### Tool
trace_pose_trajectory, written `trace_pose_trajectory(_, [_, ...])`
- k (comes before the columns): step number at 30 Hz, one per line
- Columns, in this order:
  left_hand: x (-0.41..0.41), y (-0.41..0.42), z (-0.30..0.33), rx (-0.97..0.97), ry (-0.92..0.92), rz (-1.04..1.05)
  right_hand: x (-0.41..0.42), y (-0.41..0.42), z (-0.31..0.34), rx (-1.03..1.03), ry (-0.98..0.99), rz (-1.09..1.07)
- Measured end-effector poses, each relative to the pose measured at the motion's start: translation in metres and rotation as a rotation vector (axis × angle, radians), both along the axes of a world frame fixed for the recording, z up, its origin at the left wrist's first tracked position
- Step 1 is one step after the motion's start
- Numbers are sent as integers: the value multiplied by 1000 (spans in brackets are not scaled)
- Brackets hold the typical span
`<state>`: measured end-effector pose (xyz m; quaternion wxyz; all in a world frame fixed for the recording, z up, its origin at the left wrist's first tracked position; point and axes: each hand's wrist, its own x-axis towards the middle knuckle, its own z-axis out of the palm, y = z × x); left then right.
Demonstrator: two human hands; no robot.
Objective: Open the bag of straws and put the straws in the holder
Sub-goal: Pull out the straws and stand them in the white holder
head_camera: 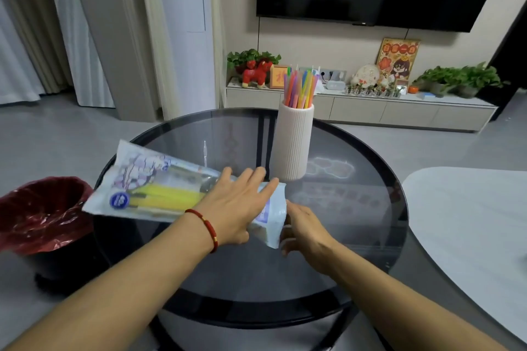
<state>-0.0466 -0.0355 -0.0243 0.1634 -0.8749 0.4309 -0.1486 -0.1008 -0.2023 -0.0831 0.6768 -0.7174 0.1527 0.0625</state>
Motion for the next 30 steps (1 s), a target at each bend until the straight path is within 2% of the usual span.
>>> trace_pose_trajectory(5, [5,-7,30,247,-198,-117,8,1,-2,355,72,-50])
trace_pose_trajectory(9, [9,-6,47,349,-299,-153,14,7,-2,582,66,-67])
trace_pose_trajectory(16, [12,8,54,318,-311,-65,13,7,7,641,-9,-21])
trace_pose_trajectory(23, [18,18,36,161,-210,9,9,-10,2,588,-82,-60])
trace_pose_trajectory(30, [25,35,-10,-36,197,233,2,-64,3,455,-165,-216])
